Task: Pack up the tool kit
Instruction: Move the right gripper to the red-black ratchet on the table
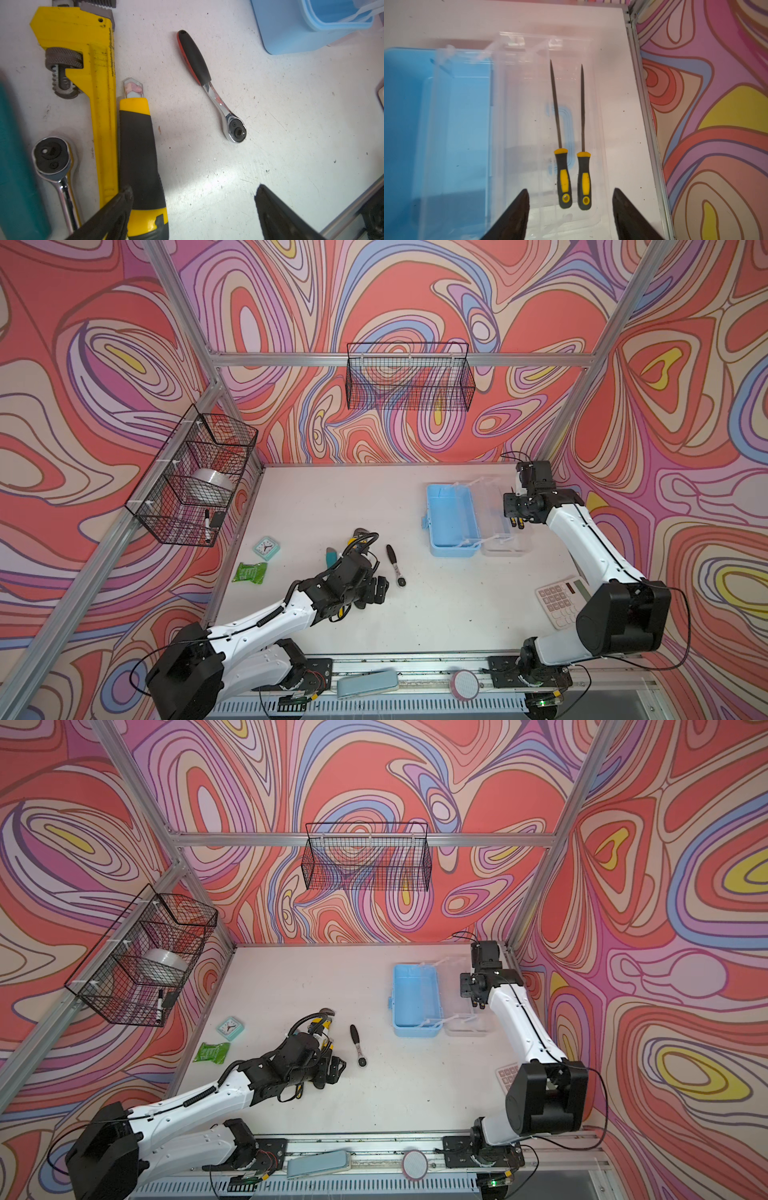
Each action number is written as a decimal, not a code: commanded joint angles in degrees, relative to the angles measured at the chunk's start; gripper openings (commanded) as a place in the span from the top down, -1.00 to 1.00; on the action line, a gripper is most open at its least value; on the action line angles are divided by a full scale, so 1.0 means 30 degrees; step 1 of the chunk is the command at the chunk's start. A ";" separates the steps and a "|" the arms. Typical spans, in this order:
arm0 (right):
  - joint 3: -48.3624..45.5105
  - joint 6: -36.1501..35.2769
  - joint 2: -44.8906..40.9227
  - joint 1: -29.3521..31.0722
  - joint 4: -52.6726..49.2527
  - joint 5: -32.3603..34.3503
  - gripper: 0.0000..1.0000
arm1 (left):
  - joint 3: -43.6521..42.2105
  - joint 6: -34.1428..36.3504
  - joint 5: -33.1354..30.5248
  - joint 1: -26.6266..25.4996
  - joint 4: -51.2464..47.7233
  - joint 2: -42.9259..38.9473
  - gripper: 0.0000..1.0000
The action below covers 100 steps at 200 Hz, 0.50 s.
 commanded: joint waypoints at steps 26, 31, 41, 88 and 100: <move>0.0311 0.3041 -0.0406 0.4682 -0.0022 0.1052 -0.37 | -0.0025 -0.1050 -0.1974 0.0130 -0.1476 -0.1292 -0.87; 0.0263 0.3454 -0.0355 0.5187 0.0105 0.1092 -0.38 | -0.0093 -0.1199 -0.2250 0.0134 -0.1648 -0.1482 -0.89; 0.0073 0.4453 -0.0261 0.6453 0.0514 0.1088 -0.40 | -0.0259 -0.1441 -0.2791 0.0130 -0.2053 -0.1966 -0.93; -0.0178 0.7990 0.1843 1.2510 0.2070 0.2325 -0.43 | -0.1621 -0.2489 -0.4862 0.0269 -0.4039 -0.4683 -1.00; -0.0178 0.8593 0.2746 1.3769 0.2579 0.2199 -0.43 | -0.1877 -0.2696 -0.5150 0.0375 -0.4512 -0.5302 -1.00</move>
